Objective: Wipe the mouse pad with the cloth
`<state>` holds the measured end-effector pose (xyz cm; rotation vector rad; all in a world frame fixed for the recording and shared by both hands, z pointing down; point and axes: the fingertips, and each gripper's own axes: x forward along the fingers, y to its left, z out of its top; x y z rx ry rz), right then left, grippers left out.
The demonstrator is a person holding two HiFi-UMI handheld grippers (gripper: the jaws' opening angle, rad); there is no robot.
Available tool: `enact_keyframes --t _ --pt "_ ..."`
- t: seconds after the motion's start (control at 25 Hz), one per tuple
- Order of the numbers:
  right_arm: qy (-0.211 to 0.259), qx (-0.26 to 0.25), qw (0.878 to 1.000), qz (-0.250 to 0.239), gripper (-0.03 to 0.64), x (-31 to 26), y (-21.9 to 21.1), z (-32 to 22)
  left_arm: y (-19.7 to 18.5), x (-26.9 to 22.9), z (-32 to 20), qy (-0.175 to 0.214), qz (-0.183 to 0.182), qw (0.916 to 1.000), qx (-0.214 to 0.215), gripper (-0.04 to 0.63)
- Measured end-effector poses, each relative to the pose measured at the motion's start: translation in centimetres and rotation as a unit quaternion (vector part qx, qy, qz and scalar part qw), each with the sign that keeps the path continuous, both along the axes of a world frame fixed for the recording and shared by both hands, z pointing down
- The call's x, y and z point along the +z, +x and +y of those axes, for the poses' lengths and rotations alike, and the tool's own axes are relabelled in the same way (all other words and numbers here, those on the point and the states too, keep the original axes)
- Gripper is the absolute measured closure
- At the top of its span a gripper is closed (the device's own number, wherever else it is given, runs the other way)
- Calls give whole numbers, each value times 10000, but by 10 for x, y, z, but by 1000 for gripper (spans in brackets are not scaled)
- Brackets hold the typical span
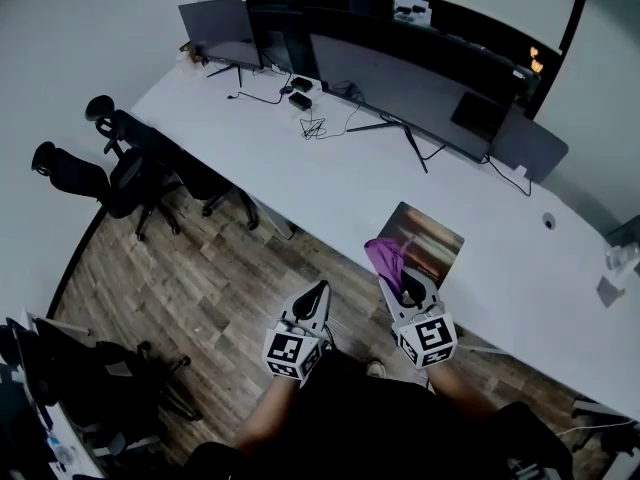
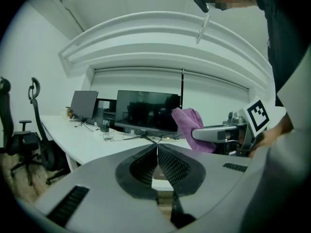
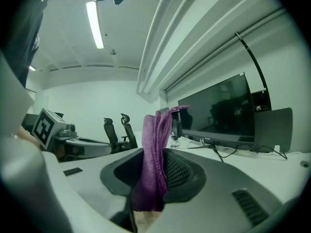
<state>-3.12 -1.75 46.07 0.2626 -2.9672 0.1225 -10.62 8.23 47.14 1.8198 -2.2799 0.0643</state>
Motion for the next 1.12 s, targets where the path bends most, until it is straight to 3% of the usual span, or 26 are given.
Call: enact_keyframes --t 0.44,0.76,1.12 --pt "0 540 9985 44 491 -9 -62 -22 -62 -3 -28 -144 105 9979 616 573" --pt "-28 1086 9940 112 491 -2 -87 -29 -99 -6 -36 -19 60 9944 1060 572" --pt "-150 1728 9847 154 491 0 -85 -41 -119 8 -52 -195 185 9886 1480 572"
